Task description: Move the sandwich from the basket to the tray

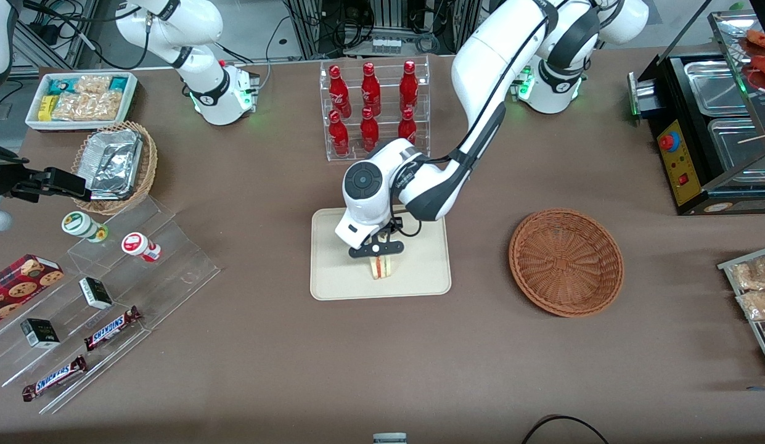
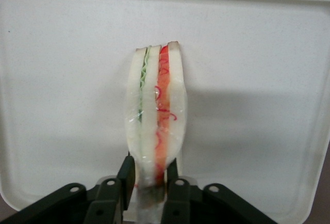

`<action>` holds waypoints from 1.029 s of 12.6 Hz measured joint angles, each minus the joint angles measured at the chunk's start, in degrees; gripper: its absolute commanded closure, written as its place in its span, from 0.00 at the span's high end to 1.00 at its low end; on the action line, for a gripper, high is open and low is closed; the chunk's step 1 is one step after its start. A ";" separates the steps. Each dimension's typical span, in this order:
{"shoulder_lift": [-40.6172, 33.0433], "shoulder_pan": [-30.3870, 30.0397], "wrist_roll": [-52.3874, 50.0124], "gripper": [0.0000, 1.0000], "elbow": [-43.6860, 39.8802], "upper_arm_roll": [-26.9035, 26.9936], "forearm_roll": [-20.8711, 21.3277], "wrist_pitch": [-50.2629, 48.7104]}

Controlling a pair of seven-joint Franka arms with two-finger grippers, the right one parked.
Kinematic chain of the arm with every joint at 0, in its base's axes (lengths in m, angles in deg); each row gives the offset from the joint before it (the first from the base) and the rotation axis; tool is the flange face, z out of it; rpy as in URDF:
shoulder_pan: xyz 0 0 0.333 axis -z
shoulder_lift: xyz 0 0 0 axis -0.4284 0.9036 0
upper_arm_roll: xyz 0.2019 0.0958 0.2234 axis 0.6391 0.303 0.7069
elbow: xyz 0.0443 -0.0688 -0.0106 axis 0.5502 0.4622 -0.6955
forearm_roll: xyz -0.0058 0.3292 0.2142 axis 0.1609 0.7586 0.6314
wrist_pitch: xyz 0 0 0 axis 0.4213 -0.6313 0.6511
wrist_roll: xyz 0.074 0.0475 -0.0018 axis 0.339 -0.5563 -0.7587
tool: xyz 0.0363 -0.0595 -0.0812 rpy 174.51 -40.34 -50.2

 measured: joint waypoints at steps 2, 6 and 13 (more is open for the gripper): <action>-0.02 0.17 -0.06 1.00 -0.45 0.00 0.00 -0.03; -1.33 0.11 -0.14 1.00 -2.21 0.20 0.00 -1.36; -8.31 -2.38 6.30 1.00 -2.63 1.37 0.11 -10.26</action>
